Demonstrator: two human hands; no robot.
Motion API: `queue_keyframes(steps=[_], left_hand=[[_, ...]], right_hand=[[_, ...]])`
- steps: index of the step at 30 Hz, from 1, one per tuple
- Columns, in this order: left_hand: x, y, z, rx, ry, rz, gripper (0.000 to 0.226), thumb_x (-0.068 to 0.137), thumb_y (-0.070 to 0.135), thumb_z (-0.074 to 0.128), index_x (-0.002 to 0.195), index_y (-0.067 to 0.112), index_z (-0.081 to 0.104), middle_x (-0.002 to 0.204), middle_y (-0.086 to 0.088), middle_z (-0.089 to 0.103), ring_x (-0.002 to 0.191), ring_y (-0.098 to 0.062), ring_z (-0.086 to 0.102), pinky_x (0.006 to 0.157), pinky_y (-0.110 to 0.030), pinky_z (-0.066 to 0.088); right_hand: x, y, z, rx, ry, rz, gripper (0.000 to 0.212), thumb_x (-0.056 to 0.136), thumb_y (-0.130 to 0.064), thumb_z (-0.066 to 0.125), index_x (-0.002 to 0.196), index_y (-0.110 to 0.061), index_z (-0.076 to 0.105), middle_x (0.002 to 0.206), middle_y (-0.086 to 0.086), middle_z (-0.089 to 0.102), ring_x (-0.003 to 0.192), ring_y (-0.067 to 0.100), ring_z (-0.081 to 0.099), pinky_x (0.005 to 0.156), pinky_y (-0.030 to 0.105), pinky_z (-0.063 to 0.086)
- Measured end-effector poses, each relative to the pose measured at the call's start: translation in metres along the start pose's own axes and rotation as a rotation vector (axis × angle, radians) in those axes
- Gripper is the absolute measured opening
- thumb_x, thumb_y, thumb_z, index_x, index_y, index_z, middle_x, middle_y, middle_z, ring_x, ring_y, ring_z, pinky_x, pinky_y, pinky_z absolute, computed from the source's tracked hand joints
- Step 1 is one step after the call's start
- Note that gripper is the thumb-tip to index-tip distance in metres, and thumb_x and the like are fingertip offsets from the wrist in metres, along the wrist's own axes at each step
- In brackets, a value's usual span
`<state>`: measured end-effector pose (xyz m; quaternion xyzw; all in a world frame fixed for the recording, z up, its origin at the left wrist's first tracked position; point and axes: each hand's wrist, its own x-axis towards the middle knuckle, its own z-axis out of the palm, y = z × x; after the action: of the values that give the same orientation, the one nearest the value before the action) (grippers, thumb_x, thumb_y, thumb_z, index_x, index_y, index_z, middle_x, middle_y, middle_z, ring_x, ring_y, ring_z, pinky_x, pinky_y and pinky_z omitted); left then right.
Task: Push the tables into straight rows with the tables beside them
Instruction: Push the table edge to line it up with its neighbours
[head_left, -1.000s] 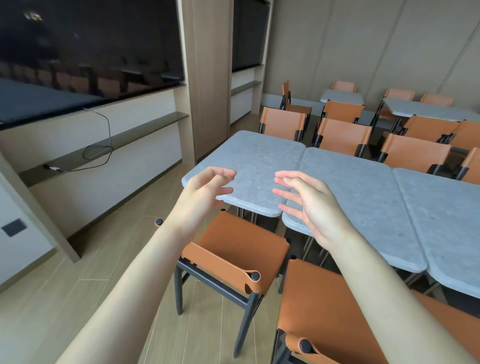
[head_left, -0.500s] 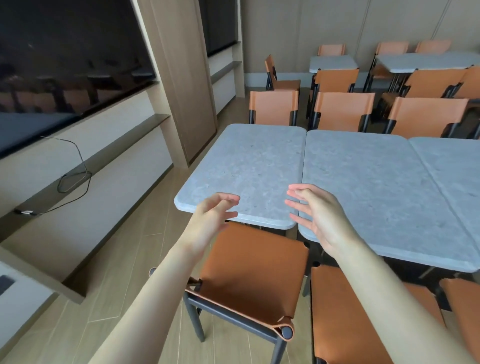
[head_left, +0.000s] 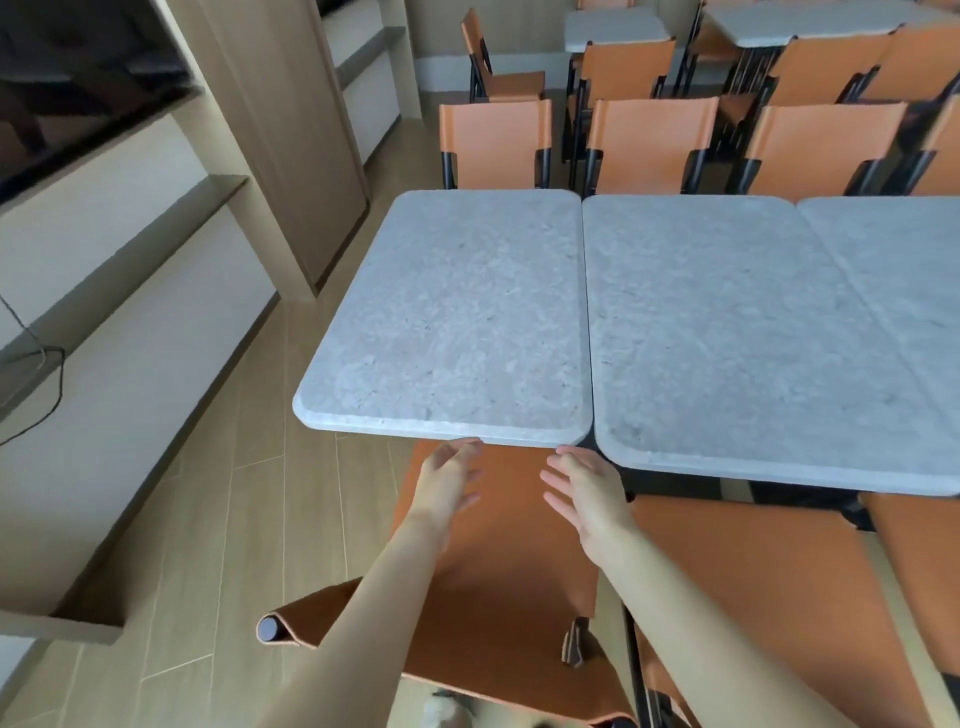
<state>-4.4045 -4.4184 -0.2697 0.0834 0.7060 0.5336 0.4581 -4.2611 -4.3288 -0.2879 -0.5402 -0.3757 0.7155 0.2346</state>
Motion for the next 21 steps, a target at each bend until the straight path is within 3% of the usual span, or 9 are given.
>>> queue_keyframes(steps=[3, 7, 10, 16, 19, 21], left_hand=[[0.041, -0.003, -0.002, 0.0, -0.036, -0.067, 0.008, 0.099, 0.031, 0.06, 0.106, 0.028, 0.063, 0.126, 0.004, 0.065, 0.111, -0.014, 0.066, 0.094, -0.037, 0.053], [0.097, -0.003, -0.01, -0.023, -0.077, -0.17, 0.03, 0.098, 0.038, 0.064, 0.124, 0.025, 0.058, 0.125, 0.004, 0.065, 0.103, -0.009, 0.065, 0.084, -0.032, 0.055], [0.136, -0.008, -0.019, -0.062, -0.115, -0.299, 0.045, 0.094, 0.042, 0.068, 0.131, 0.019, 0.056, 0.125, 0.0, 0.066, 0.101, -0.011, 0.066, 0.075, -0.032, 0.054], [0.2, -0.03, -0.032, -0.2, -0.106, -0.534, 0.055, 0.092, 0.046, 0.07, 0.129, 0.013, 0.048, 0.126, -0.006, 0.06, 0.111, -0.023, 0.061, 0.095, -0.04, 0.05], [0.215, -0.04, -0.038, -0.277, -0.058, -0.582, 0.049, 0.093, 0.046, 0.069, 0.126, 0.016, 0.048, 0.132, -0.005, 0.057, 0.123, -0.023, 0.058, 0.104, -0.04, 0.048], [0.227, -0.045, -0.041, -0.361, -0.043, -0.582, 0.049, 0.094, 0.046, 0.068, 0.131, 0.019, 0.051, 0.138, -0.005, 0.055, 0.123, -0.022, 0.057, 0.1, -0.037, 0.048]], right_hand=[[0.028, 0.004, 0.022, 0.083, 0.056, 0.045, 0.024, 0.102, -0.016, 0.058, 0.125, -0.011, 0.06, 0.123, 0.004, 0.066, 0.11, 0.017, 0.068, 0.095, 0.036, 0.056], [0.068, 0.007, 0.045, 0.187, 0.14, 0.128, 0.011, 0.101, -0.018, 0.061, 0.112, -0.018, 0.061, 0.124, 0.002, 0.065, 0.111, 0.018, 0.066, 0.097, 0.037, 0.055], [0.097, 0.012, 0.057, 0.25, 0.218, 0.232, 0.02, 0.1, -0.02, 0.064, 0.119, -0.016, 0.063, 0.121, 0.003, 0.066, 0.107, 0.018, 0.067, 0.099, 0.04, 0.055], [0.137, 0.023, 0.074, 0.368, 0.369, 0.426, 0.02, 0.093, -0.025, 0.074, 0.107, -0.015, 0.063, 0.111, 0.006, 0.066, 0.105, 0.02, 0.066, 0.097, 0.042, 0.056], [0.144, 0.031, 0.077, 0.462, 0.36, 0.486, 0.029, 0.093, -0.029, 0.074, 0.116, -0.015, 0.061, 0.115, 0.009, 0.066, 0.105, 0.022, 0.066, 0.09, 0.041, 0.057], [0.15, 0.033, 0.078, 0.508, 0.344, 0.497, 0.037, 0.093, -0.028, 0.074, 0.123, -0.013, 0.059, 0.116, 0.01, 0.066, 0.106, 0.024, 0.067, 0.088, 0.041, 0.056]])
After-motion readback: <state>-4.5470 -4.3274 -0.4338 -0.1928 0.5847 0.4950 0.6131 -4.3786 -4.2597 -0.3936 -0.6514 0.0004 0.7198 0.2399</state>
